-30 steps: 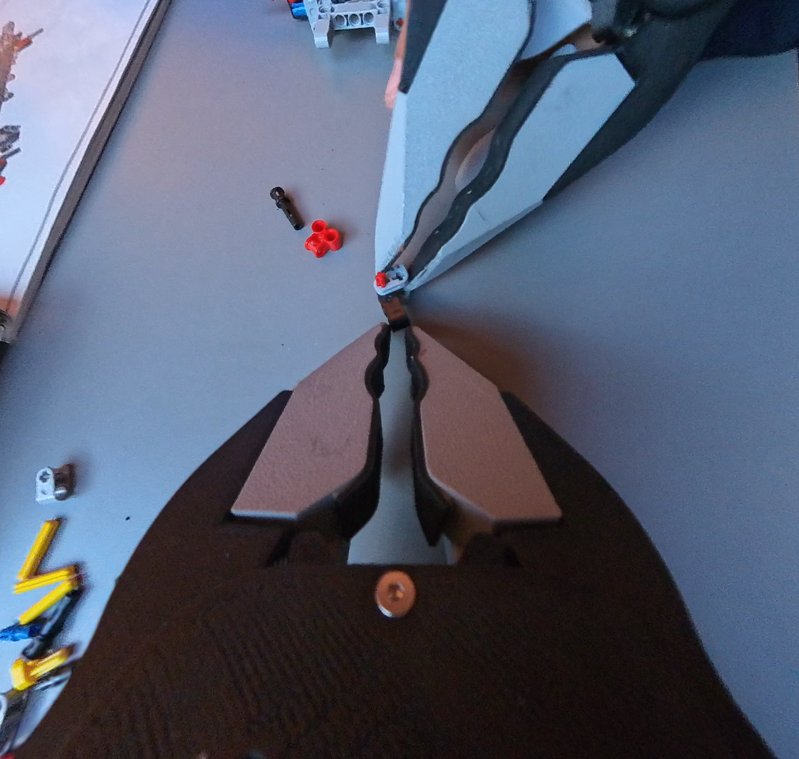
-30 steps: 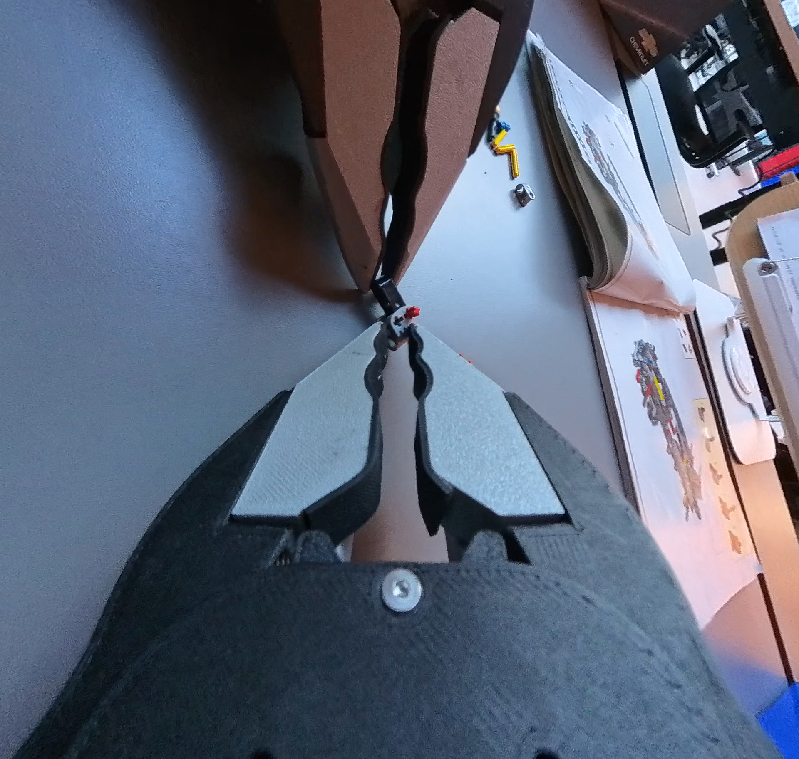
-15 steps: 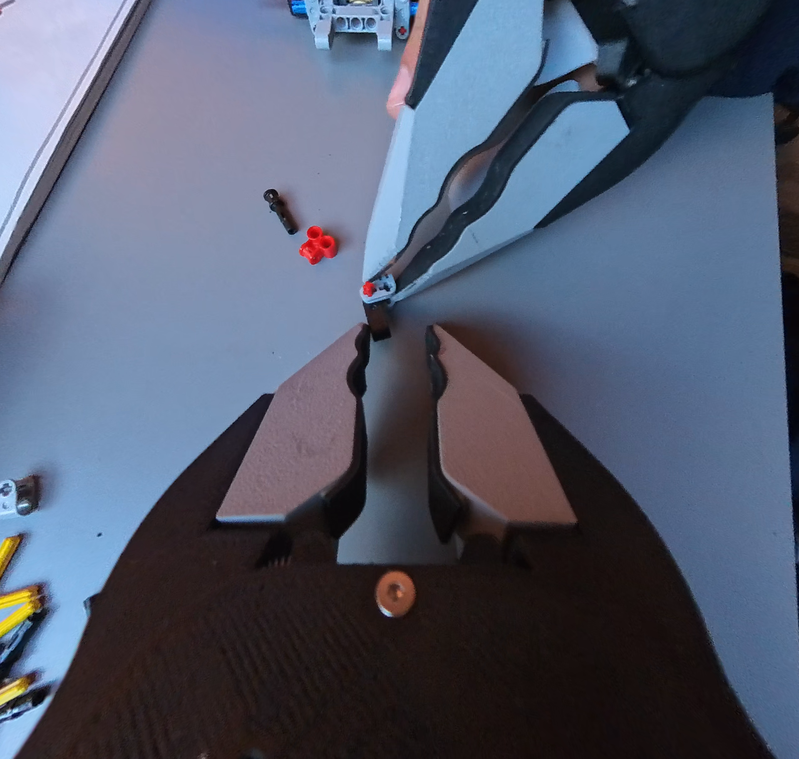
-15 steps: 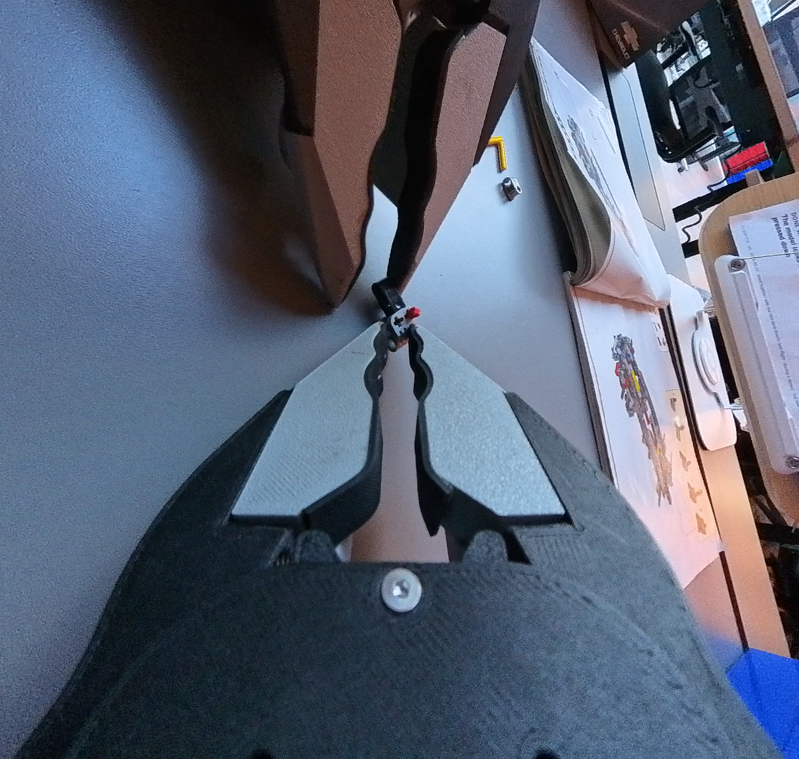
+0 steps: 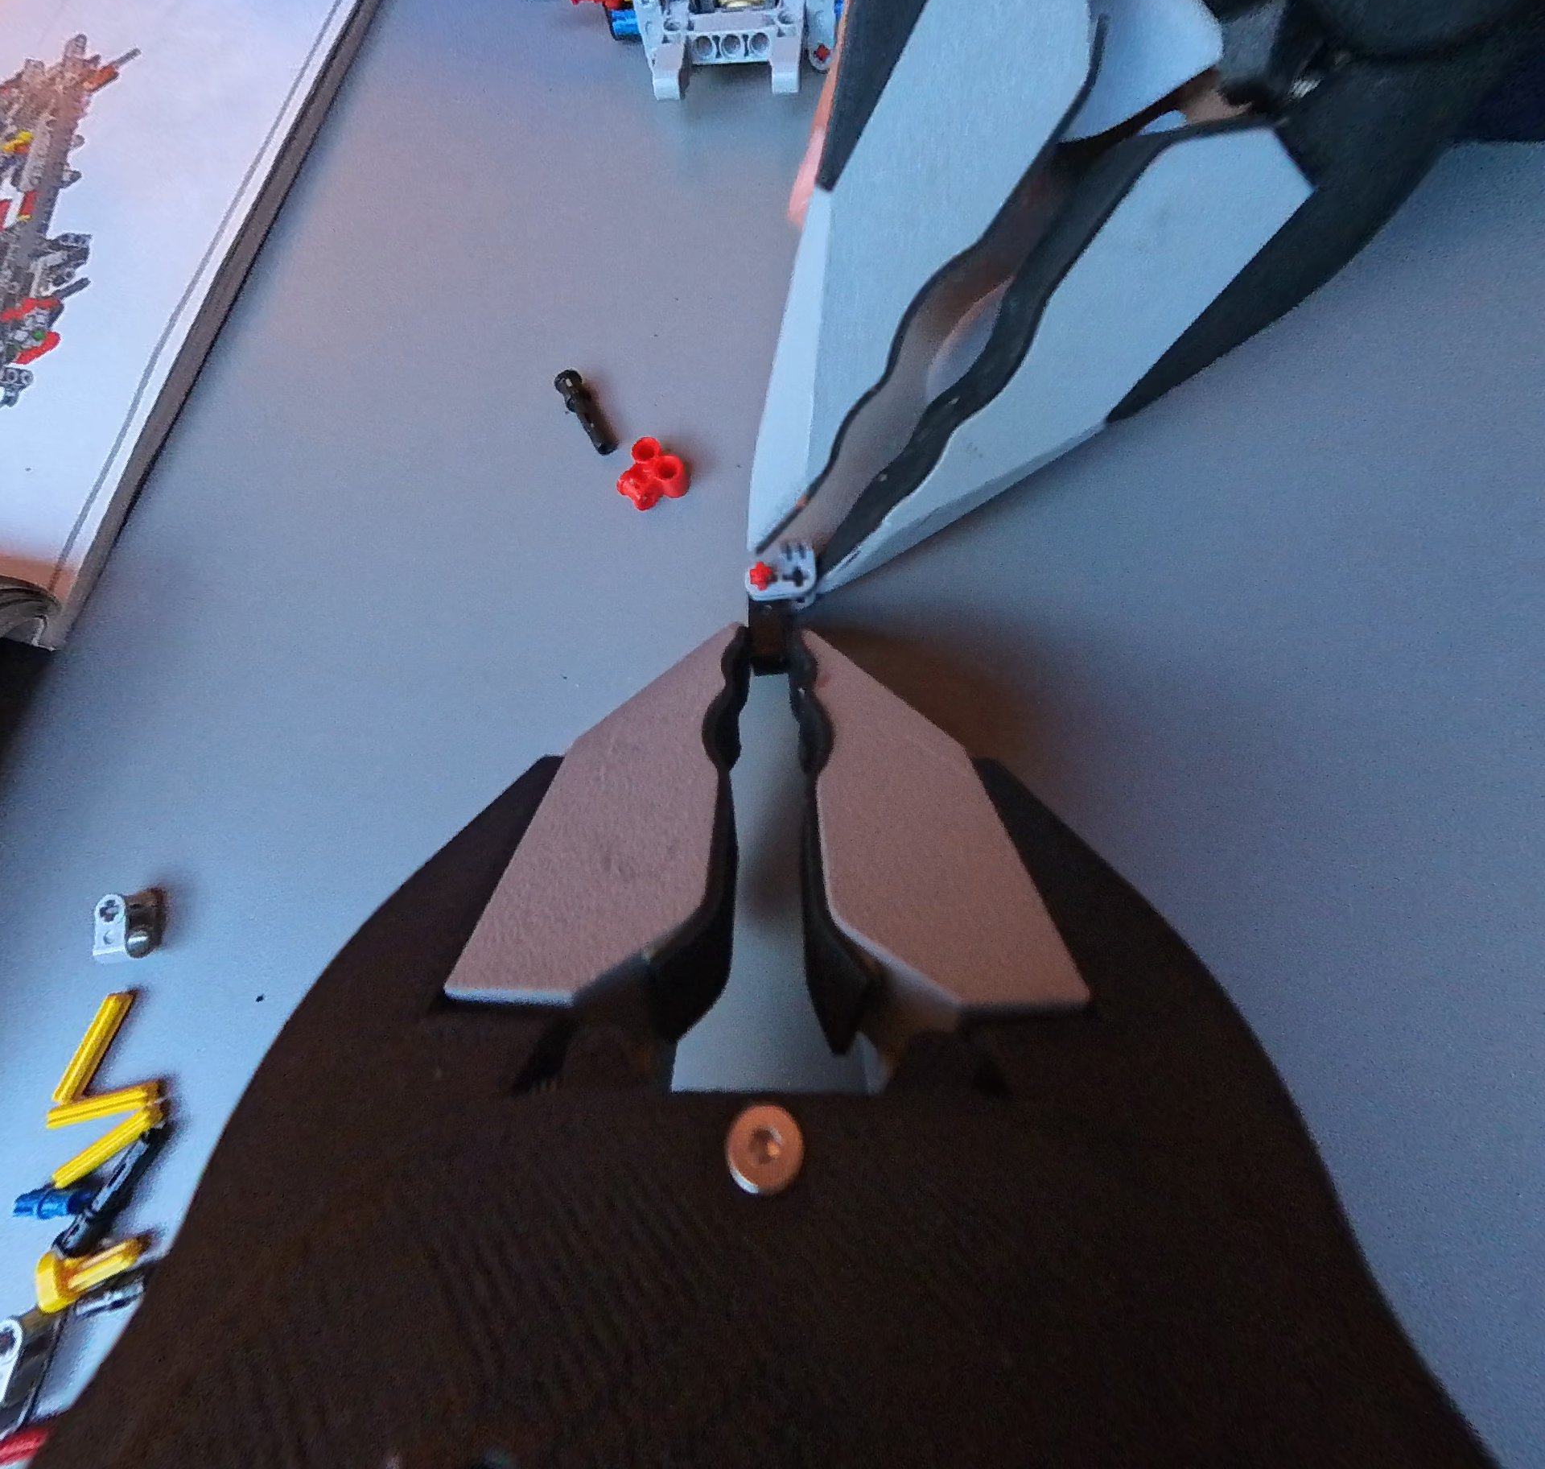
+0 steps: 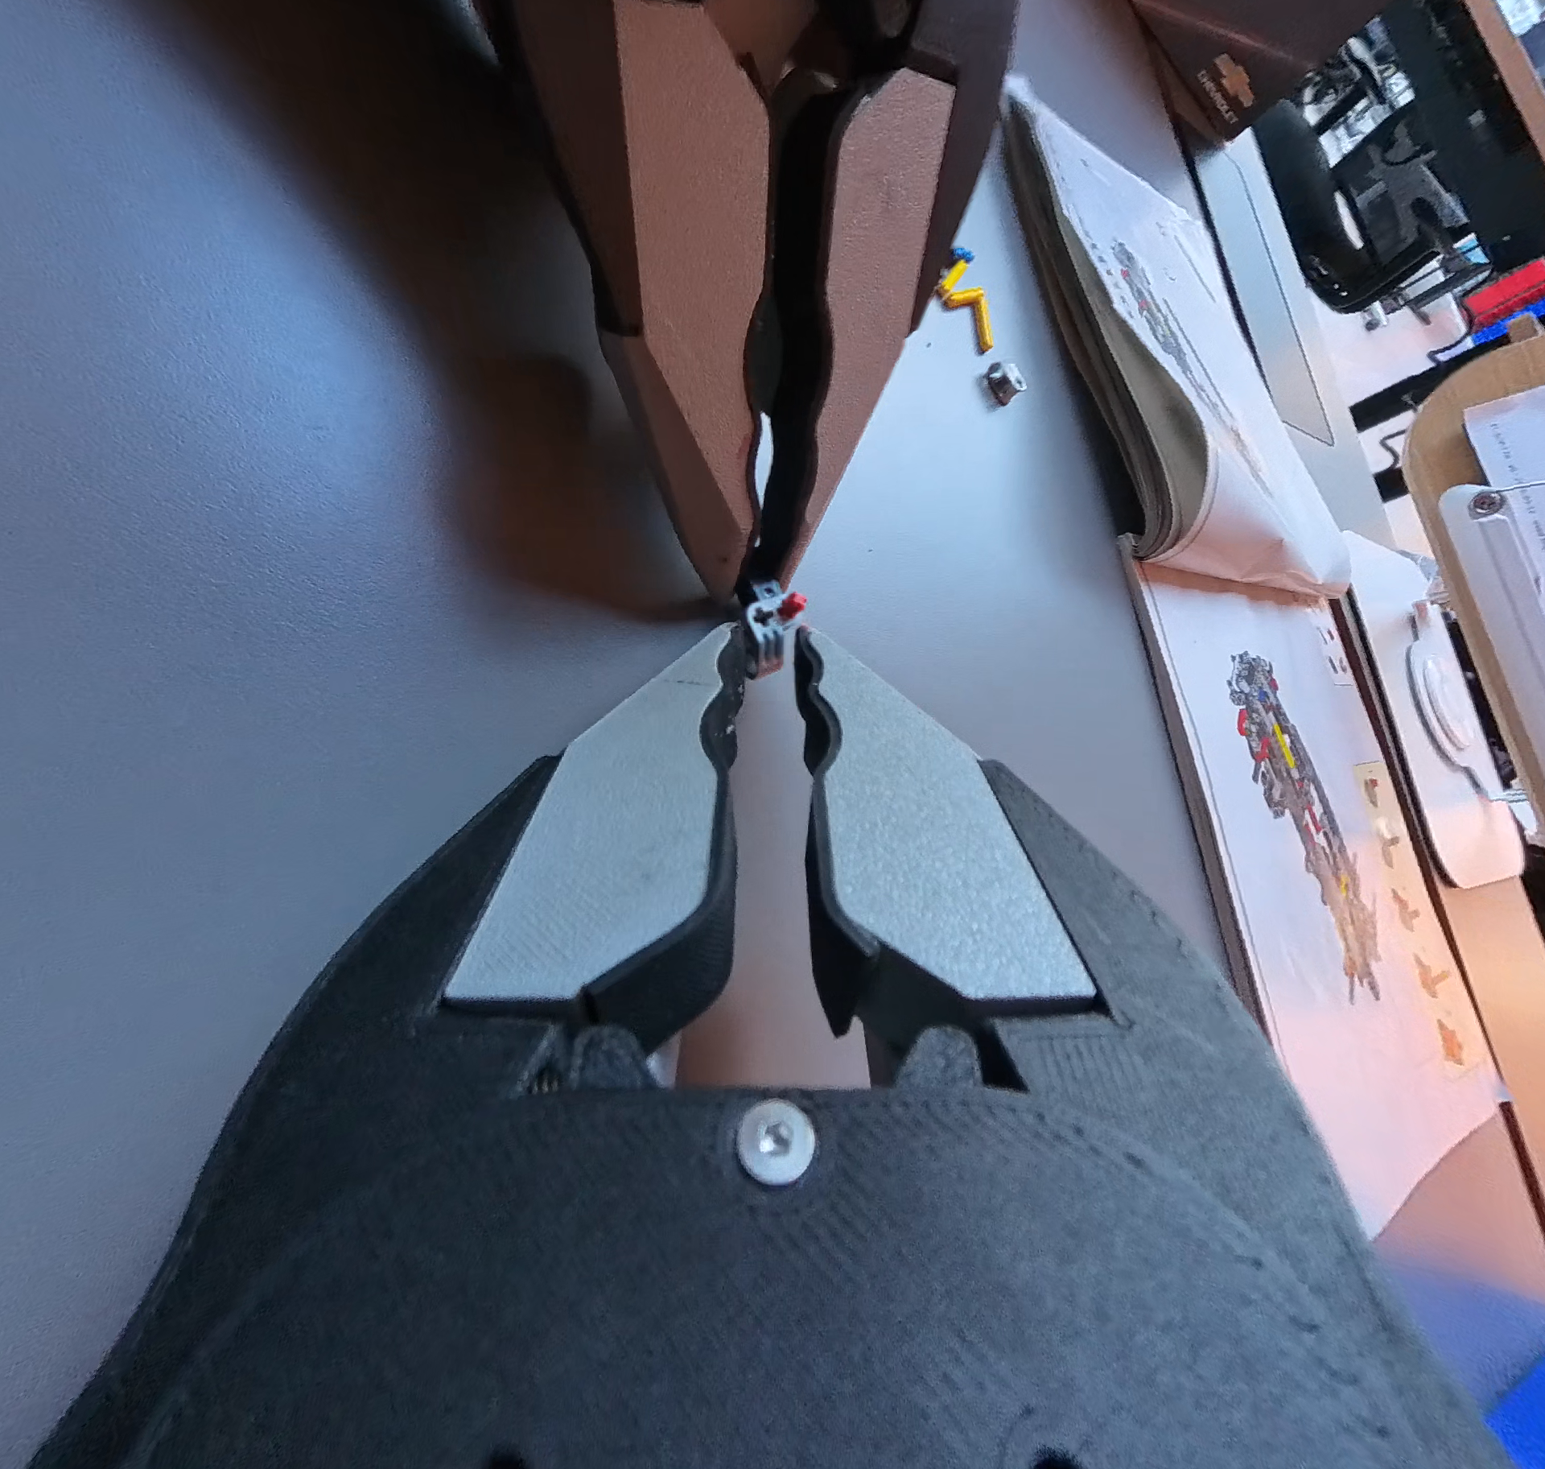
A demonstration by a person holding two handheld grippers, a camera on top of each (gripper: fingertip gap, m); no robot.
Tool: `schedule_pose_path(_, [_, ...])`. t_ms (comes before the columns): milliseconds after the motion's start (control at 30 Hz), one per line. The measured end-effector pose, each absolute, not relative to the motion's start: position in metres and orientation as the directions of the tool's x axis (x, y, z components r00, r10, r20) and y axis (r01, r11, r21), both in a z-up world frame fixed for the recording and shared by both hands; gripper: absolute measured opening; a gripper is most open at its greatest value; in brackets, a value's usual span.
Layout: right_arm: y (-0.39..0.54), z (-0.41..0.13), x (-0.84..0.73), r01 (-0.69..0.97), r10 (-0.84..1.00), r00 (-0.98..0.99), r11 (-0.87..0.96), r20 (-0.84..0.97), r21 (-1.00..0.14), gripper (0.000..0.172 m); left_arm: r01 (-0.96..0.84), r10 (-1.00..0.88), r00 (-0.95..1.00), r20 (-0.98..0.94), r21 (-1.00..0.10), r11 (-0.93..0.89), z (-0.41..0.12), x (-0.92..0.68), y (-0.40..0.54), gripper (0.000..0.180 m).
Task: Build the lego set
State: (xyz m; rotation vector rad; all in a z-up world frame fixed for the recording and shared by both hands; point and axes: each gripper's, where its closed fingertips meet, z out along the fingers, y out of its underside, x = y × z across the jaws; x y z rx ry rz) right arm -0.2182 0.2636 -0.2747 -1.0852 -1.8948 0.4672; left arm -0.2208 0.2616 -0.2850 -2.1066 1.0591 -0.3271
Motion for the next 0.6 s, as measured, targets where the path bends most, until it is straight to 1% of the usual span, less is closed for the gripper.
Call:
schedule_pose_path(267, [0.274, -0.253, -0.214, 0.443, 0.906, -0.133, 0.418, 0.403, -0.793, 0.007, -0.572, -0.754, 0.65, -0.097, -0.716, -0.4, -0.285, -0.228, 0.265, 0.007])
schedule_pose_path(467, [0.282, -0.253, -0.218, 0.463, 0.931, -0.099, 0.356, 0.352, -0.812, 0.007, -0.589, -0.76, 0.638, -0.124, -0.714, -0.378, -0.285, -0.229, 0.265, 0.007])
schedule_pose_path(600, [0.289, -0.26, -0.222, 0.495, 0.935, -0.097, 0.344, 0.342, -0.798, 0.004, -0.582, -0.764, 0.636, -0.107, -0.717, -0.384, -0.285, -0.23, 0.267, 0.006])
